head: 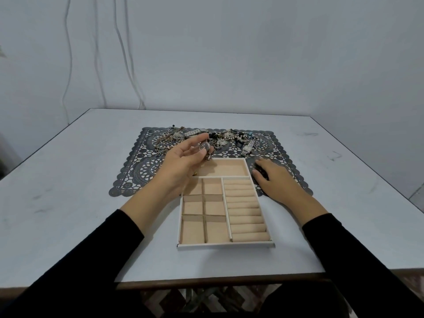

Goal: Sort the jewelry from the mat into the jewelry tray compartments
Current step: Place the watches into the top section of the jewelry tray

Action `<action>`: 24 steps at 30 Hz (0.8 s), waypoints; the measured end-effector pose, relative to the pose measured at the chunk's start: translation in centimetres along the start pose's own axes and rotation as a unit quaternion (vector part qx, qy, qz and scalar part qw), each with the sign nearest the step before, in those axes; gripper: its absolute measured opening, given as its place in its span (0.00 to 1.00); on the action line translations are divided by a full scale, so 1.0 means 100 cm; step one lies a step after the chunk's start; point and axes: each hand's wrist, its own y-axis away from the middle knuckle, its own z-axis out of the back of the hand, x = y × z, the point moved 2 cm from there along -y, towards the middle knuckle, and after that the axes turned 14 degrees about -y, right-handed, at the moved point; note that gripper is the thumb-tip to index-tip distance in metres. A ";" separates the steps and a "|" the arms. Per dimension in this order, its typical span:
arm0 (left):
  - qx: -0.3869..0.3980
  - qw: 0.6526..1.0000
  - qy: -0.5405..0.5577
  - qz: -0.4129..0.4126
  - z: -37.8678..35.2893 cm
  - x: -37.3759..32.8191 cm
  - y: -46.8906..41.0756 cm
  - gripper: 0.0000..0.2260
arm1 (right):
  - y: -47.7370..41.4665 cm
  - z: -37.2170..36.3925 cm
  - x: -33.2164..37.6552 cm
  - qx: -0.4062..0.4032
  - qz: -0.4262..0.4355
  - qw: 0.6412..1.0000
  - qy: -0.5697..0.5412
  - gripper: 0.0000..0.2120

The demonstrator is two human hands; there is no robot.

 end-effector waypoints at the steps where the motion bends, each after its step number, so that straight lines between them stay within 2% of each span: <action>1: 0.002 1.000 0.029 0.007 -0.001 -0.001 0.000 0.18 | 0.000 0.000 0.000 0.001 0.000 1.000 0.001 0.22; 5: 0.017 0.992 0.123 0.032 -0.004 -0.003 0.000 0.20 | 0.000 -0.001 -0.001 0.001 -0.003 1.000 -0.002 0.23; 8: 0.020 0.992 0.122 0.040 -0.003 -0.003 -0.001 0.21 | -0.001 -0.002 -0.002 0.003 -0.005 1.000 -0.003 0.23; 10: 0.026 0.996 0.079 0.031 -0.001 -0.001 -0.001 0.21 | -0.001 -0.002 -0.003 0.005 -0.006 1.000 -0.005 0.23; 12: 0.032 0.999 -0.010 0.004 0.001 0.001 -0.001 0.21 | -0.001 -0.002 -0.003 0.006 -0.005 1.000 -0.004 0.23; 17: 0.037 0.979 -0.198 -0.028 0.004 0.000 0.005 0.23 | -0.001 -0.002 -0.003 0.006 -0.006 1.000 -0.003 0.23; 20: 0.039 0.968 -0.245 -0.033 0.000 -0.004 0.010 0.23 | -0.002 -0.002 -0.004 0.009 -0.006 1.000 -0.003 0.23; 24: 0.061 0.965 -0.254 -0.031 -0.002 -0.004 0.013 0.22 | -0.001 -0.001 -0.003 0.010 -0.006 1.000 -0.005 0.23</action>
